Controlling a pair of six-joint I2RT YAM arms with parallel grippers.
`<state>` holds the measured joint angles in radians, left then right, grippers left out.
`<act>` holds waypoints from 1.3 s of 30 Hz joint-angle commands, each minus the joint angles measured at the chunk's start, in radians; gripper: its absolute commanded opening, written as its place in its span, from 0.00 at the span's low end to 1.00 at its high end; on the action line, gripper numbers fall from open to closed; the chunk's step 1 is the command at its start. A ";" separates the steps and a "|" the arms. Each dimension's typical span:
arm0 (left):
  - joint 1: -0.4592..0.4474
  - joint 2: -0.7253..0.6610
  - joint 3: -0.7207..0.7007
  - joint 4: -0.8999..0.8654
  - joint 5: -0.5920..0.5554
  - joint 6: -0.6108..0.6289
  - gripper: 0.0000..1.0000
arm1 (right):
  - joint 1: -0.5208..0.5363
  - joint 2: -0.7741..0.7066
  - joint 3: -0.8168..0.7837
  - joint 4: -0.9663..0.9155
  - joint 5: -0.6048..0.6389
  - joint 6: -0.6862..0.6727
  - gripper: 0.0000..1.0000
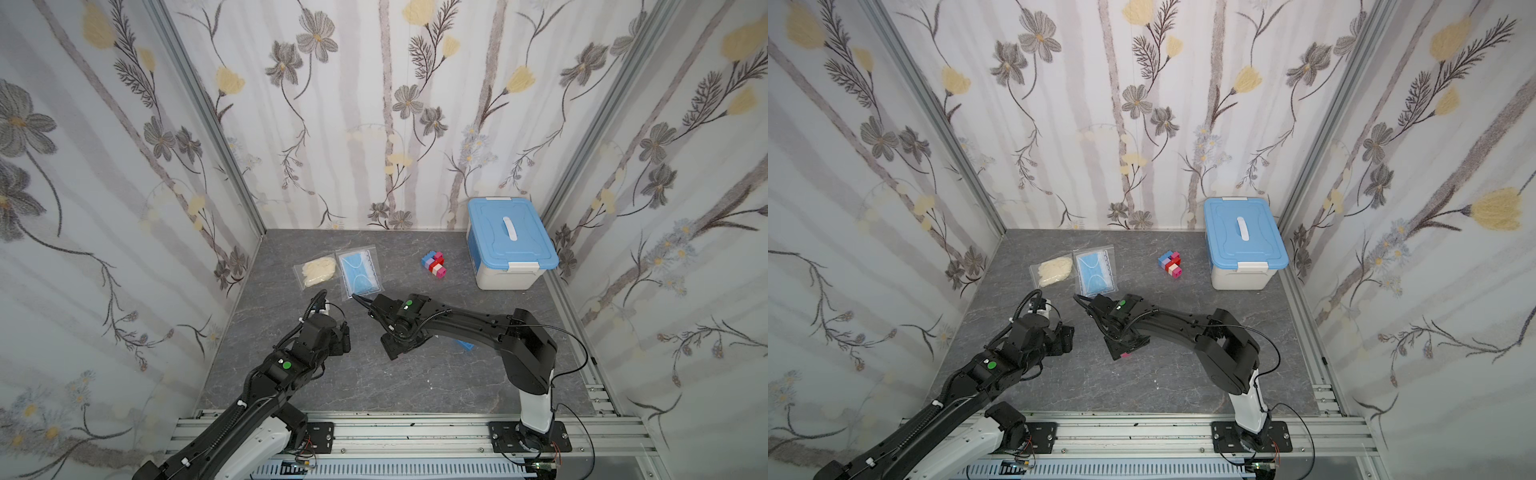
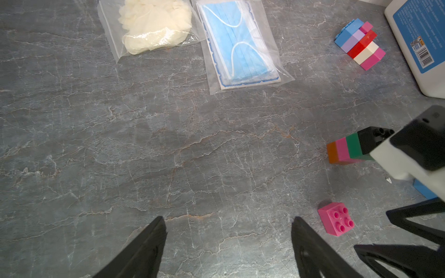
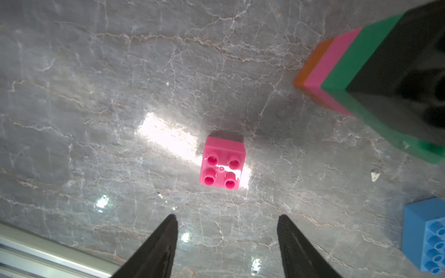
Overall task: Assemble the letter p with lego
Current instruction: Pick up the lego brick from the center of the board.
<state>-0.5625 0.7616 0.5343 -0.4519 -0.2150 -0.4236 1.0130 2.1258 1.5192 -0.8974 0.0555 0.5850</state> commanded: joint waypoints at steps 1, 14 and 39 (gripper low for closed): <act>0.001 -0.004 0.005 -0.004 0.001 -0.015 0.84 | 0.008 0.024 0.007 0.066 -0.020 0.089 0.67; 0.003 0.008 0.000 0.012 0.019 -0.012 0.84 | 0.004 0.083 0.012 0.101 -0.002 0.102 0.60; 0.003 0.003 -0.004 0.017 0.020 -0.006 0.84 | -0.012 0.107 0.020 0.095 0.015 0.090 0.43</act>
<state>-0.5610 0.7670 0.5316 -0.4515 -0.1936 -0.4252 1.0012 2.2272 1.5322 -0.8146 0.0490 0.6678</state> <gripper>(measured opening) 0.838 0.436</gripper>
